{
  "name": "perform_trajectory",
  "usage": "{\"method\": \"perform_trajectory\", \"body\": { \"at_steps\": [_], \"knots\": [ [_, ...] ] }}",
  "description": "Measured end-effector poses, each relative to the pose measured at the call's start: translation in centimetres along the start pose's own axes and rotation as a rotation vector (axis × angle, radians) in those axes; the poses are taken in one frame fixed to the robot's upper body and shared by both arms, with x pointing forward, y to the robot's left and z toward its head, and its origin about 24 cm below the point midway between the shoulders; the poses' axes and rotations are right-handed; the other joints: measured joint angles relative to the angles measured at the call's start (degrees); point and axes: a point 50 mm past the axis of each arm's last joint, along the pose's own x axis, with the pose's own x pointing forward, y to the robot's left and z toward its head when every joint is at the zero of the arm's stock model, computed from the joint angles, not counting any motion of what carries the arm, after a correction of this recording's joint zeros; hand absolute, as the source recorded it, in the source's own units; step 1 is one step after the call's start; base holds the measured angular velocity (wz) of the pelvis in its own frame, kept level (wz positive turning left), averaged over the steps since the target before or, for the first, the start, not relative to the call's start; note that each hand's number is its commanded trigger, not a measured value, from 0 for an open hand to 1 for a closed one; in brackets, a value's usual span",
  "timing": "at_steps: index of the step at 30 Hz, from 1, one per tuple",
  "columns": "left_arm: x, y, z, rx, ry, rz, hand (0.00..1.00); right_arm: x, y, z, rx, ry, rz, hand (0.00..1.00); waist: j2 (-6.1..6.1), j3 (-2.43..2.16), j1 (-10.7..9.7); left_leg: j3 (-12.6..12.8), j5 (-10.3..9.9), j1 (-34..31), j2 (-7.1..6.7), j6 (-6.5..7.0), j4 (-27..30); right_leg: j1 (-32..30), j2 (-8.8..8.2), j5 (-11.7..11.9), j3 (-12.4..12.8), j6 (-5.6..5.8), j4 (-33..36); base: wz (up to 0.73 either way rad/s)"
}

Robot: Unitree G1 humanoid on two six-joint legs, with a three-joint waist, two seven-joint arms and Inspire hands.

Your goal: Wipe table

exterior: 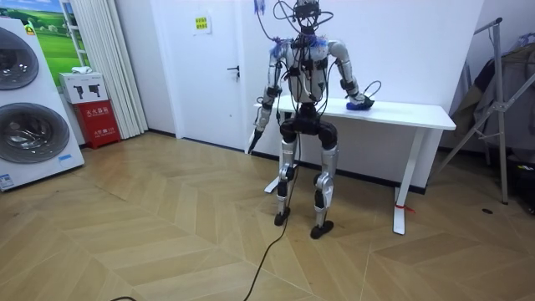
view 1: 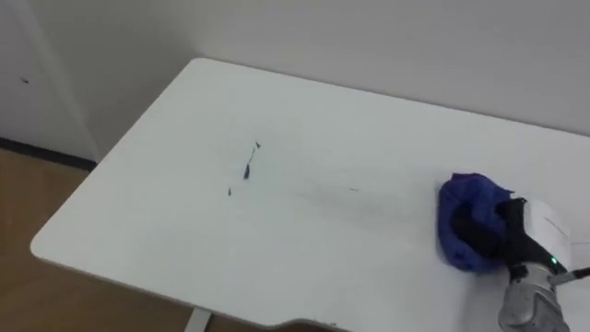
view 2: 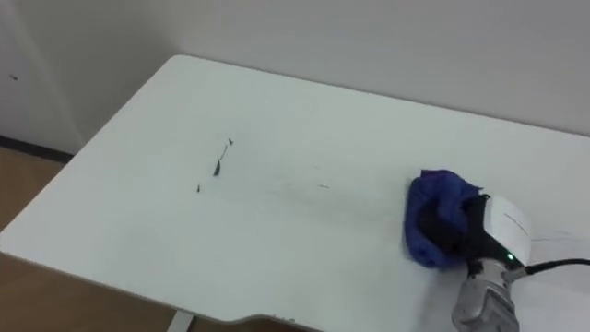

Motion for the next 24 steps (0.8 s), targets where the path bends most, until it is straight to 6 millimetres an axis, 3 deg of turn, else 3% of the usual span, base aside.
{"method": "perform_trajectory", "body": {
  "at_steps": [2,5,7,9,11,14,17,19,20,22,24],
  "knots": [
    [-0.1,-1.1,0.5,0.022,-0.008,-0.028,0.0,0.6,0.2,2.0,-0.047,-0.027,0.031,1.0,-0.08,-0.02,1.4,1.2,0.1,-0.2,0.61,-0.28,0.0,-1.3,0.34,0.3,0.7,-0.54,0.6,-0.41],
    [-0.1,-2.3,1.6,0.06,-0.025,-0.065,0.0,1.0,0.5,7.4,-0.091,-0.159,0.099,1.0,-0.62,0.13,4.7,1.9,0.3,-1.3,1.23,-0.79,-0.1,-3.7,1.29,0.9,2.2,-1.51,1.0,-0.37],
    [-0.1,-2.4,2.2,0.06,-0.03,-0.065,0.0,0.5,1.3,11.9,-0.099,-0.294,0.154,1.0,-1.34,0.7,6.5,1.7,0.6,-1.4,1.61,-1.08,-0.4,-4.5,1.79,0.9,2.4,-1.86,0.9,-0.05],
    [-0.1,-2.3,2.0,0.059,-0.022,-0.064,0.0,0.2,1.6,13.6,-0.101,-0.351,0.179,1.0,-1.63,0.79,8.6,1.1,0.7,-1.3,1.51,-1.07,-0.6,-4.5,1.75,0.8,2.2,-1.91,0.8,0.17],
    [-0.2,-1.9,0.9,0.055,0.004,-0.059,0.0,0.1,1.6,13.7,-0.123,-0.385,0.177,1.0,-1.65,0.85,9.1,0.2,0.8,-1.3,1.19,-0.85,-0.5,-3.9,1.49,0.8,1.3,-1.88,0.5,0.28],
    [-0.4,-0.6,-1.7,0.023,0.079,-0.028,0.0,-0.1,1.9,11.3,-0.094,-0.36,0.176,1.0,-1.83,0.88,8.0,-1.2,0.7,-1.1,1.02,-0.72,-0.7,-3.0,1.39,0.9,0.0,-1.77,0.0,0.29],
    [-0.6,1.0,-3.8,-0.007,0.137,0.016,0.0,-0.9,2.4,6.7,-0.009,-0.272,0.118,1.0,-1.67,0.89,3.3,-2.5,0.7,-0.2,0.16,-0.6,-0.9,-0.6,0.63,0.3,-1.5,-0.83,-0.6,0.41],
    [-0.7,2.2,-4.8,-0.046,0.164,0.057,0.0,-2.1,1.9,1.2,0.08,-0.127,0.029,1.0,-1.55,0.82,-0.8,-2.4,0.5,0.8,-0.71,-0.05,-0.9,1.1,-0.25,-0.3,-1.7,0.17,-1.0,0.27],
    [-0.7,2.4,-4.9,-0.053,0.166,0.066,0.0,-2.4,1.6,-0.2,0.091,-0.091,0.006,1.0,-1.46,0.77,-1.7,-2.4,0.3,0.9,-0.79,0.19,-0.9,1.3,-0.34,-0.4,-1.8,0.23,-1.0,0.0],
    [-0.5,3.4,-4.5,-0.037,0.144,0.093,0.0,-3.1,0.1,-5.1,0.083,0.06,-0.054,1.0,-1.4,0.24,-4.1,-1.9,-0.2,0.8,-0.92,0.56,-0.6,1.4,-0.58,-0.4,-2.1,0.26,-0.5,-0.1],
    [-0.3,3.7,-3.8,-0.047,0.111,0.1,0.0,-3.4,-0.8,-8.0,0.089,0.173,-0.077,1.0,-1.32,-0.16,-5.5,-1.4,-0.8,0.9,-0.89,0.76,-0.1,1.4,-0.81,-0.4,-2.1,0.38,0.5,-0.17]
  ]
}}
